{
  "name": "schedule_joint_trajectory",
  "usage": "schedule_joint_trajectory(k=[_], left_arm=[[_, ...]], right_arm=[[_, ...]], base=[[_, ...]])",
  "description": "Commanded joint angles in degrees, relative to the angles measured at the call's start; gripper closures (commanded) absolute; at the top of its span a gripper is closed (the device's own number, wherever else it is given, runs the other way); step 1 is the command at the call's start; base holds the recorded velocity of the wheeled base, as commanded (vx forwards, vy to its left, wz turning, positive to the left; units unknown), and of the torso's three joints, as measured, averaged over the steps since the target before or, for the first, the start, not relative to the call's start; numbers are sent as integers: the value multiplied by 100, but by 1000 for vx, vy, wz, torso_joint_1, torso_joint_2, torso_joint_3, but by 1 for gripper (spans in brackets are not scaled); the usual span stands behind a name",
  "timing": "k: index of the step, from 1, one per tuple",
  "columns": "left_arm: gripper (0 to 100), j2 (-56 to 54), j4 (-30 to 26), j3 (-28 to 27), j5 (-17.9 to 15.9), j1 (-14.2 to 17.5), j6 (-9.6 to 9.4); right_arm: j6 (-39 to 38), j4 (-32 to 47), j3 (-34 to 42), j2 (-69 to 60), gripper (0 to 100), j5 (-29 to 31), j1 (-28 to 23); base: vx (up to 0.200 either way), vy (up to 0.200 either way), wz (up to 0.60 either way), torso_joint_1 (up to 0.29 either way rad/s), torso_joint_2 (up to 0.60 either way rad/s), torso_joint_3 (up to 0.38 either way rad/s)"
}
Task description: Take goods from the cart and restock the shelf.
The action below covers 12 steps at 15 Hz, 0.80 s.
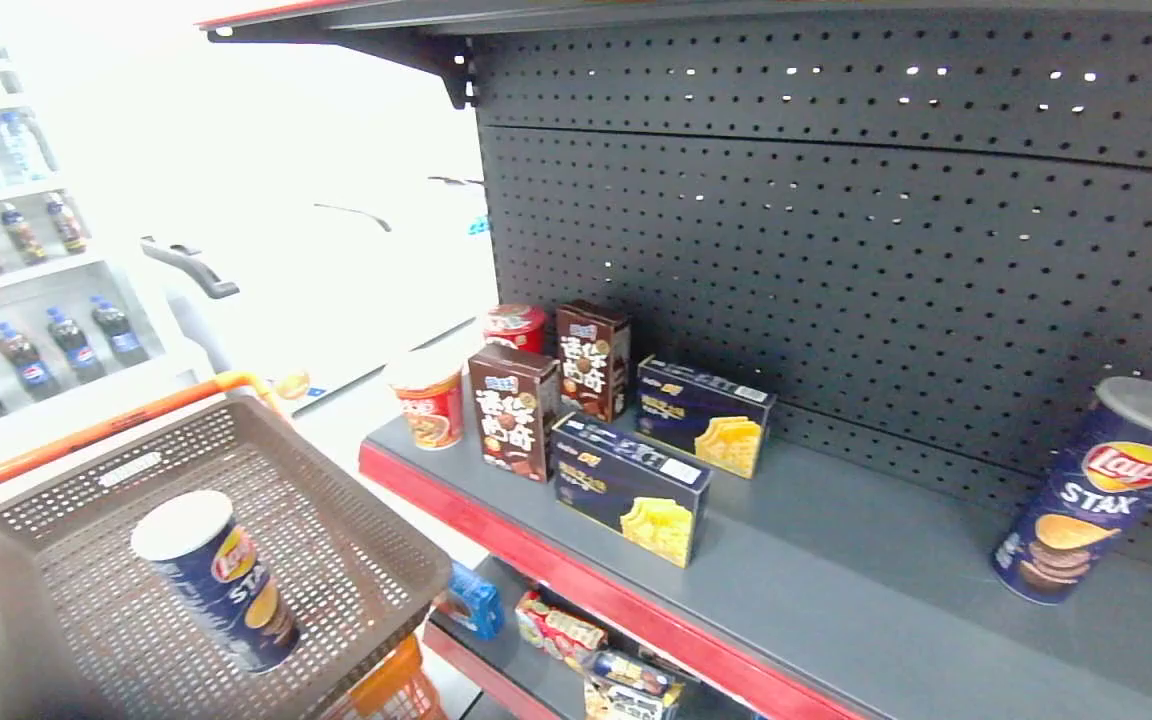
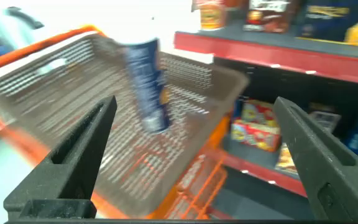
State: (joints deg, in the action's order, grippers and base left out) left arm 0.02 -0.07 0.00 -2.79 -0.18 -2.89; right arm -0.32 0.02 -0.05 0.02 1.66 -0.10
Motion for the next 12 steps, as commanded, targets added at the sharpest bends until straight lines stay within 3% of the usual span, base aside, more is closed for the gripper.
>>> schedule_joint_trajectory(k=[1,5,7,8,9,11,12], left_arm=[[0,-2,-1,0,-2,1,-1],[0,-2,-1,0,-2,1,-19],[0,-2,-1,0,-11,1,-27],[0,235,7,-791,86,9,-89],[0,1307,-353,-1767,253,62,-221],[0,2889,-731,-2892,543,141,-537],[0,3408,-687,-3015,516,115,-546]], right_arm=[[5,-2,-4,-2,0,1,1],[-3,-2,-4,-2,0,10,1],[5,-2,-4,-2,0,10,1],[5,-2,-4,-2,0,10,1],[5,-2,-4,-2,0,10,1],[5,-2,-4,-2,0,10,1],[5,-2,5,-2,0,10,1]], base=[[0,0,600,7,7,2],[0,0,600,1,2,1],[0,0,0,0,0,0],[0,0,0,0,0,0],[0,0,0,0,0,0],[0,0,0,0,0,0],[0,0,0,0,0,0]])
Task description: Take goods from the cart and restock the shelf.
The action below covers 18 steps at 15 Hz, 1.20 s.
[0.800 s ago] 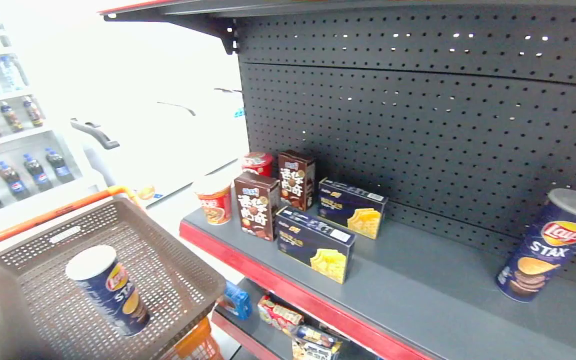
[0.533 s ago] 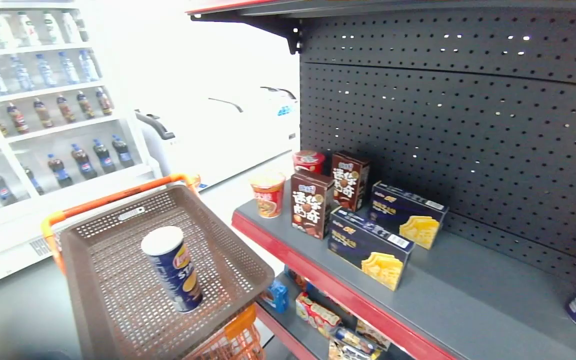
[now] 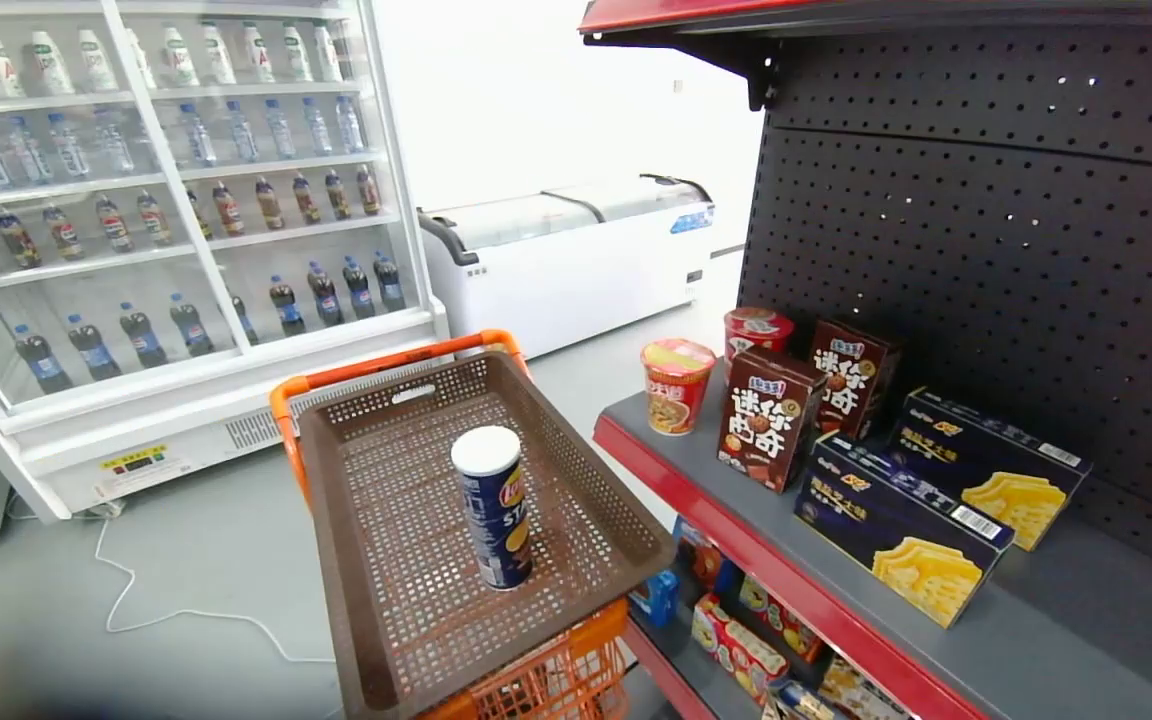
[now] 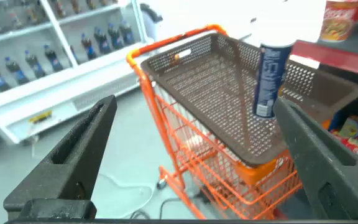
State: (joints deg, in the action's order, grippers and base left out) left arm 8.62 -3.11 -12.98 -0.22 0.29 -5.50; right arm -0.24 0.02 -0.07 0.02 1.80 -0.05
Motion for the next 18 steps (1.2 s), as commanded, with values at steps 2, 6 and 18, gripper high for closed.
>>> schedule_joint_trajectory(k=[2,6,18], left_arm=[[0,3374,-252,-2050,145,-442,-250],[0,4939,522,-2068,127,-1761,910],[0,9325,4784,-1092,-330,-1866,1104]], right_arm=[[-2,-2,-1,-2,0,-5,-4],[-2,-2,-1,-2,0,-5,-4],[-2,-2,7,-2,0,-5,-4]], base=[[0,0,0,0,0,0],[0,0,0,0,0,0],[0,0,0,0,0,0]])
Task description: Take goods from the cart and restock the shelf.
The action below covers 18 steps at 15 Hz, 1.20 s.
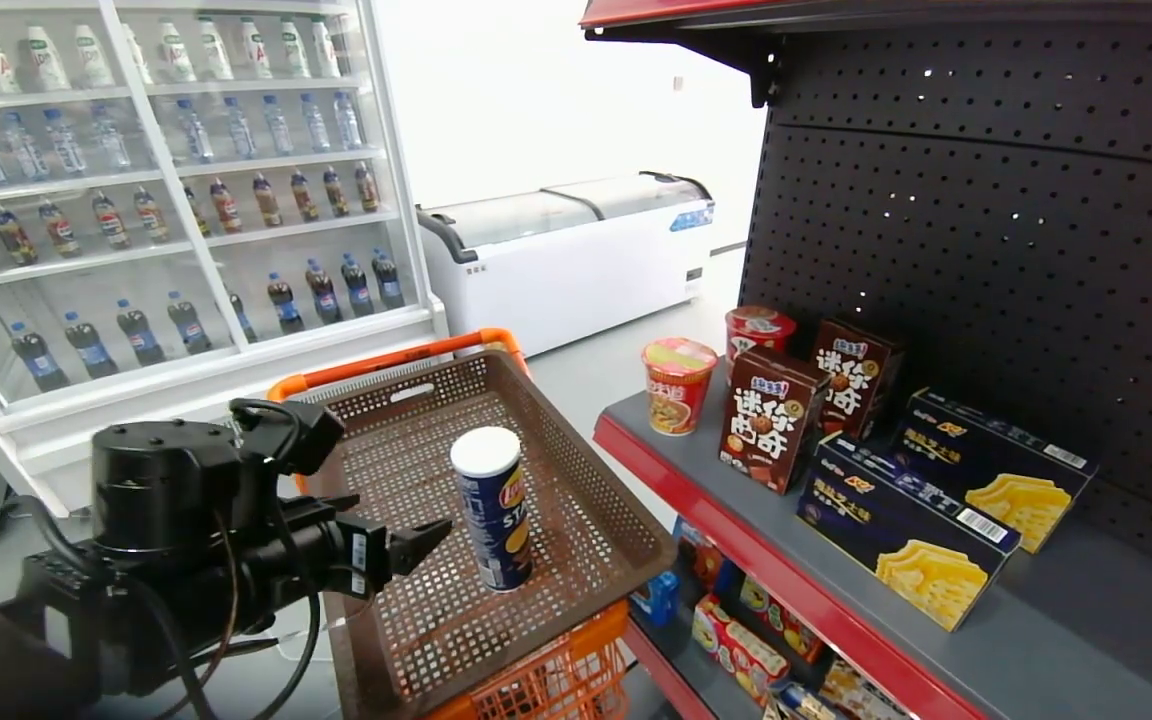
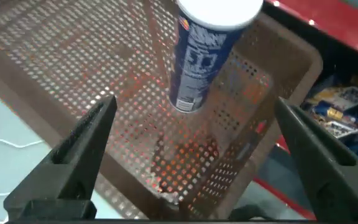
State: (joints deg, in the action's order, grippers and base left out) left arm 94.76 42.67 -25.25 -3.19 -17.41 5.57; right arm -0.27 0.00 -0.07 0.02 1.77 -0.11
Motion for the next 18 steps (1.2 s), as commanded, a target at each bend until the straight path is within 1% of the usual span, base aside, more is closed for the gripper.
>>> schedule_joint_trajectory(k=[1,2,4,6,7,8,11,12,14,15,16,17,18], left_arm=[[0,799,330,134,-32,-114,-3],[0,1089,725,213,-32,-131,-3],[0,1405,1068,240,-32,-122,-3],[0,1634,1139,125,-23,-87,-12],[0,1722,1279,143,-32,-70,-12],[0,1871,1525,169,-32,-70,-12],[0,2504,2351,11,-32,-131,-12],[0,2627,2483,-68,-32,-158,-21],[0,2776,2571,-235,-23,-149,-30],[0,2961,2580,-428,-23,-122,-197],[0,3057,2641,-490,-23,-114,-285],[0,3224,2782,-622,-23,-114,-364],[0,3304,2826,-745,-23,-114,-364]], right_arm=[[0,0,-1,-2,0,-1,2],[0,0,-1,-2,0,-1,2],[0,0,-1,-2,0,-1,2],[0,0,-1,-2,0,-1,2],[0,0,-1,-2,0,-1,2],[0,0,-1,-2,0,-1,2],[0,0,-1,-2,0,-1,2],[0,0,7,-2,0,-1,2],[0,0,-1,-2,0,-1,2],[0,0,-1,-2,0,-1,2],[0,0,7,-2,0,-1,2],[0,0,7,-2,0,-1,2],[0,0,-1,-2,0,-1,2]], base=[[0,0,0,0,0,0],[0,0,0,0,0,0],[0,0,0,0,0,0],[0,0,0,0,0,0],[0,0,0,0,0,0],[0,0,0,0,0,0],[0,0,0,0,0,0],[0,0,0,0,0,0],[0,0,0,0,0,0],[0,0,0,0,0,0],[0,0,0,0,0,0],[0,0,0,0,0,0],[0,0,0,0,0,0]])
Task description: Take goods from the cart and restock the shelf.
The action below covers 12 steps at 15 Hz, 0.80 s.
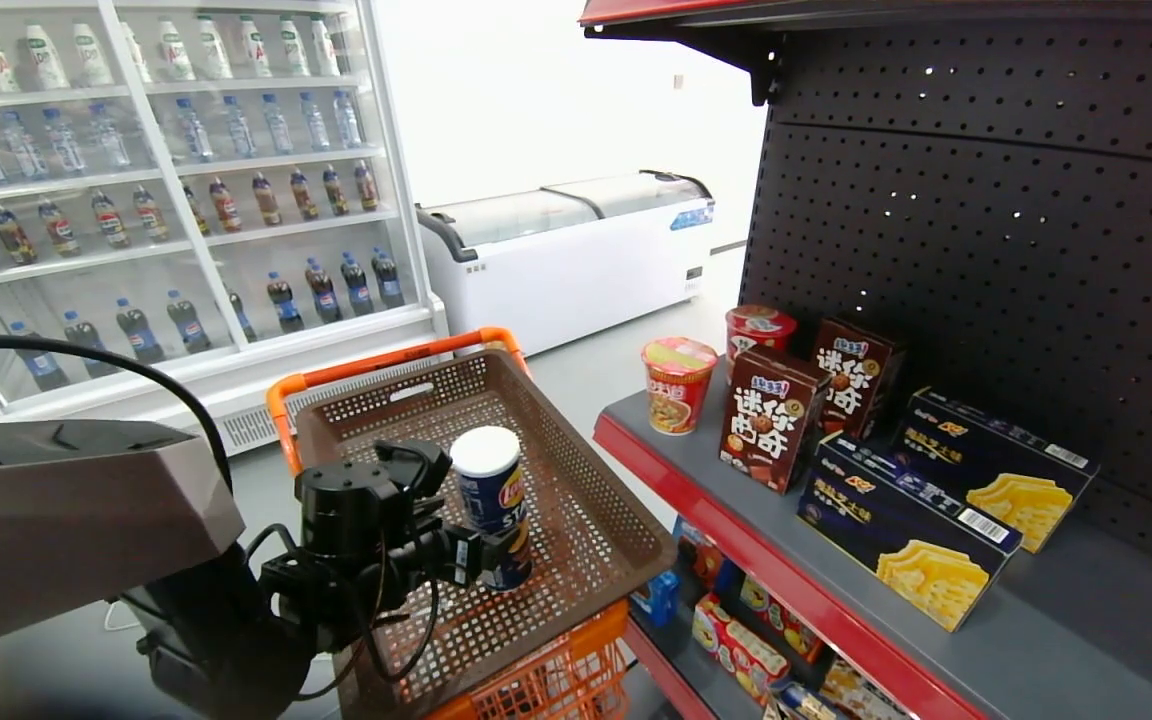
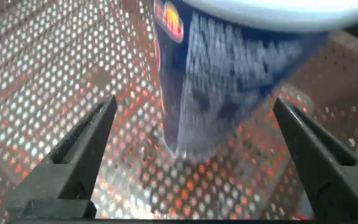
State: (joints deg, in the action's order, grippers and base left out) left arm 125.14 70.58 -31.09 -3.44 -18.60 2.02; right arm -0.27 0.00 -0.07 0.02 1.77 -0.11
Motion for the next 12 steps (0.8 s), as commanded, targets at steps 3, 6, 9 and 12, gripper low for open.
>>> schedule_joint_trajectory(k=[3,6,9,12], left_arm=[[0,371,105,-346,1,15,-9],[0,503,87,-521,-8,15,-44],[0,626,87,-697,-8,15,-79],[0,784,34,-899,-8,-3,-88]], right_arm=[[0,0,-1,-2,0,-1,2],[0,0,-1,-2,0,-1,2],[0,0,-1,-2,0,-1,2],[0,0,7,-2,0,-1,2]], base=[[0,0,0,0,0,0],[0,0,0,0,0,0],[0,0,0,0,0,0],[0,0,0,0,0,0]])
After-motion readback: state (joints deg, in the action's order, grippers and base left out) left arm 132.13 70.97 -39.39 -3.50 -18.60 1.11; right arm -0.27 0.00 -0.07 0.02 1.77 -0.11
